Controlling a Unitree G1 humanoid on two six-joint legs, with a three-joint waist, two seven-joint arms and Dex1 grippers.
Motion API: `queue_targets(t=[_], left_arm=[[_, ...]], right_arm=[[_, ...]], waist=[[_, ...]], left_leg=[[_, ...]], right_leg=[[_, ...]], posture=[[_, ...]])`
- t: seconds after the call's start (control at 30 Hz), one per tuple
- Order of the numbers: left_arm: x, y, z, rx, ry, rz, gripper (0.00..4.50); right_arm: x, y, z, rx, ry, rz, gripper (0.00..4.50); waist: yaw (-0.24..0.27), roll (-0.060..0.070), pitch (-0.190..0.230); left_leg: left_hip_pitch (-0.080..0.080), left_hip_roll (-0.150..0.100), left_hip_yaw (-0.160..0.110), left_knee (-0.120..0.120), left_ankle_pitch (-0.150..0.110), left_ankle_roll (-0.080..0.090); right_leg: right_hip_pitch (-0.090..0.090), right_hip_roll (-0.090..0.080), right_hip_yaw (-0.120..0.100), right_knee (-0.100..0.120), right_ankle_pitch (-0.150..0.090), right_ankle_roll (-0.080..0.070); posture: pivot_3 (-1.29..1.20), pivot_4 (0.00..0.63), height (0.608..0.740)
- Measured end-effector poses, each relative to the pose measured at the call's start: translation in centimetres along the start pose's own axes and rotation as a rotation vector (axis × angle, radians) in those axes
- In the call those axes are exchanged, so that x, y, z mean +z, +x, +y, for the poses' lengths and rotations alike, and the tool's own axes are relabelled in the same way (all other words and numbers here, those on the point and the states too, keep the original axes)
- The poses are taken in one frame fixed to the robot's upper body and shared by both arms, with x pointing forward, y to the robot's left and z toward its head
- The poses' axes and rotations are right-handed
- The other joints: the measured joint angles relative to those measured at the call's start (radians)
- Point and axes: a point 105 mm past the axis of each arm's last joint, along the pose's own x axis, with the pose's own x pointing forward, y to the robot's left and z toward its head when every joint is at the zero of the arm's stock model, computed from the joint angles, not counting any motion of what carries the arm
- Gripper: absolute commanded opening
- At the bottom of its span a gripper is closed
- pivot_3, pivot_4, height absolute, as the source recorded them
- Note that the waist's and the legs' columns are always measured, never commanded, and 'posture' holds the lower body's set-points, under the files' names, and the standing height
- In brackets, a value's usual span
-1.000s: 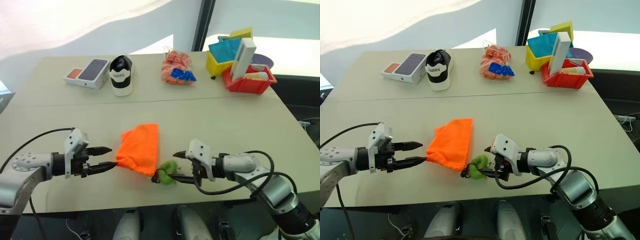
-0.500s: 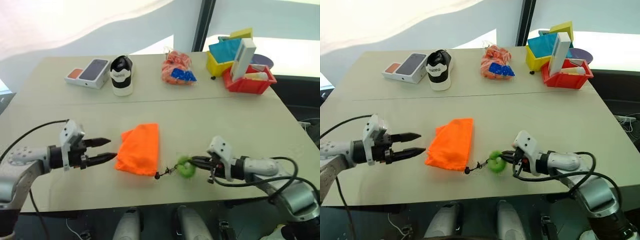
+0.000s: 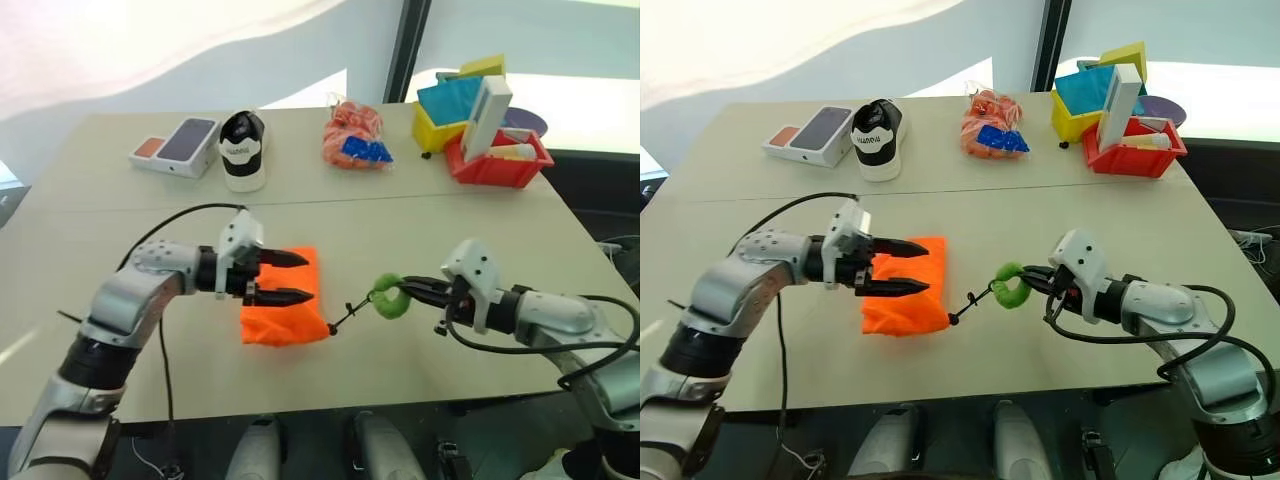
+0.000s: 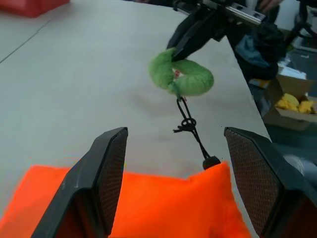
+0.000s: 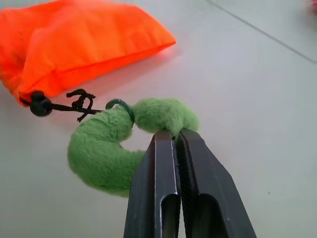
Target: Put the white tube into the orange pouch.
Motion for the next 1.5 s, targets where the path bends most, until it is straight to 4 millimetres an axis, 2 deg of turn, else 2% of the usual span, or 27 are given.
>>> queue_targets(t=[0.27, 0.4, 0.6, 0.73, 0.83, 0.97, 1.13, 1.3, 1.5], left_arm=[[-0.7, 1.4, 0.8, -0.085, -0.05, 0.011, 3.32], [-1.1, 1.8, 1.0, -0.116, -0.114, 0.006, 3.32], [-1.1, 2.2, 0.9, -0.126, -0.109, 0.008, 3.32], [-1.1, 2.4, 0.8, -0.108, -0.06, 0.014, 3.32], [-1.3, 2.5, 0.1, -0.092, -0.034, 0.007, 3.32], [-1.7, 2.3, -0.9, 0.004, 0.054, -0.009, 3.32], [-1.7, 2.6, -1.7, 0.147, 0.181, -0.038, 3.32], [-1.4, 3.0, -1.9, 0.286, 0.204, -0.085, 3.32], [-1.1, 3.2, -1.9, 0.366, 0.203, -0.117, 3.32]], right_arm=[[1.3, -0.8, 0.4, 0.027, -0.022, -0.053, 0.05], [1.5, -0.7, 0.6, 0.038, -0.024, -0.066, 0.05], [1.6, -0.7, 0.6, 0.038, -0.019, -0.073, 0.05], [3.5, -0.8, 0.4, 0.035, 0.021, -0.18, 0.05], [3.9, -1.0, 0.5, 0.045, 0.035, -0.197, 0.05], [3.1, -1.0, 0.7, 0.043, 0.08, -0.18, 0.05], [3.5, -0.7, 0.9, 0.064, 0.184, -0.25, 0.05], [3.7, -0.5, 0.8, 0.074, 0.257, -0.292, 0.05], [3.8, -0.1, 0.4, 0.059, 0.34, -0.324, 0.05]], waist=[[-0.001, 0.0, 0.0], [0.002, 0.0, 0.0], [0.001, 0.0, 0.0], [0.002, 0.0, 0.0], [0.002, 0.0, 0.0], [0.002, 0.0, 0.0], [0.004, 0.0, 0.0], [0.004, 0.0, 0.0], [0.004, 0.0, 0.0]], left_leg=[[0.0, 0.0, -0.002, 0.0, 0.0, 0.0], [0.0, 0.0, -0.002, 0.0, 0.0, 0.0], [0.0, 0.0, -0.002, 0.0, 0.0, 0.0], [0.0, 0.0, -0.002, 0.0, 0.0, 0.0], [0.0, 0.0, -0.002, 0.0, 0.0, 0.0], [0.0, 0.0, -0.002, -0.001, 0.0, 0.0], [0.001, 0.0, -0.002, 0.0, 0.0, 0.0], [0.001, 0.0, -0.002, 0.001, 0.0, 0.0], [0.001, 0.0, -0.002, 0.001, 0.0, 0.0]], right_leg=[[0.0, 0.001, -0.001, 0.002, 0.001, 0.002], [0.0, 0.001, -0.001, 0.001, 0.001, 0.002], [0.0, 0.001, -0.001, 0.002, 0.001, 0.002], [0.0, 0.001, -0.001, 0.002, 0.001, 0.003], [0.0, 0.0, -0.001, 0.002, 0.001, 0.003], [0.0, 0.0, -0.001, 0.002, 0.001, 0.004], [0.001, 0.0, -0.001, 0.002, 0.0, 0.002], [0.002, 0.0, 0.0, 0.002, 0.0, 0.001], [0.001, 0.0, 0.0, 0.002, 0.0, 0.001]], posture=[[0.0, 0.15, 0.74], [0.0, 0.15, 0.74], [0.0, 0.15, 0.74], [0.0, 0.15, 0.74], [0.0, 0.15, 0.74], [0.0, 0.15, 0.74], [0.0, 0.15, 0.74], [0.0, 0.15, 0.74], [0.0, 0.15, 0.74]])
